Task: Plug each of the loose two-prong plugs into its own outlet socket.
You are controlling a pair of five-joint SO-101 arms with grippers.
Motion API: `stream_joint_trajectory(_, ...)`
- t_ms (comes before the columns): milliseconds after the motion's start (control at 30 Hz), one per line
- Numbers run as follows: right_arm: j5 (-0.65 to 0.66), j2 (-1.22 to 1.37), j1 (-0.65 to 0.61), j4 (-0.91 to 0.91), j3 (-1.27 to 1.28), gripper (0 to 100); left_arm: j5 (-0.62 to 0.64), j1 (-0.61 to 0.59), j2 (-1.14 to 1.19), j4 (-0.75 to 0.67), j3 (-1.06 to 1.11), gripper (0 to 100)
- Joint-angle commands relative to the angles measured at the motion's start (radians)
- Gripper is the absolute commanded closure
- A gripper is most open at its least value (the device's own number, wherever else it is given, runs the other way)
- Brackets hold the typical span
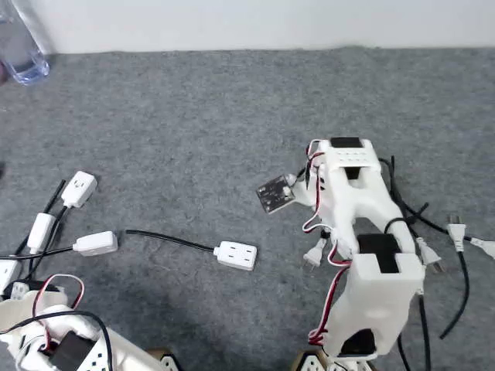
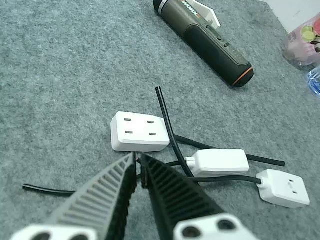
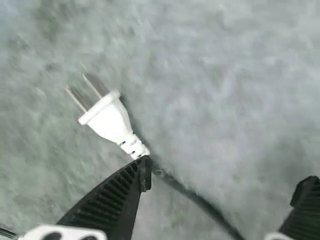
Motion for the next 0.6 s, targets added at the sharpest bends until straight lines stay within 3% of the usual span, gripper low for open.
stream_joint_trajectory(0,0.058,0.007,-0.001,0.111,-0.052,57.8,-0.009,0.006,-0.012,0.005,-0.005,99)
stream_joint_trajectory(267,0.265,-0.12,0.108,0.404,-0.049,57.8,-0.009,0.006,-0.012,0.005,-0.005,99)
stream_joint_trajectory(400,0.327,-0.214,0.156,0.407,0.028,57.8,-0.009,0.006,-0.012,0.005,-0.005,99)
stream_joint_trajectory(567,0.367,-0.22,0.166,0.288,0.16,57.8,-0.009,0.006,-0.012,0.005,-0.005,99)
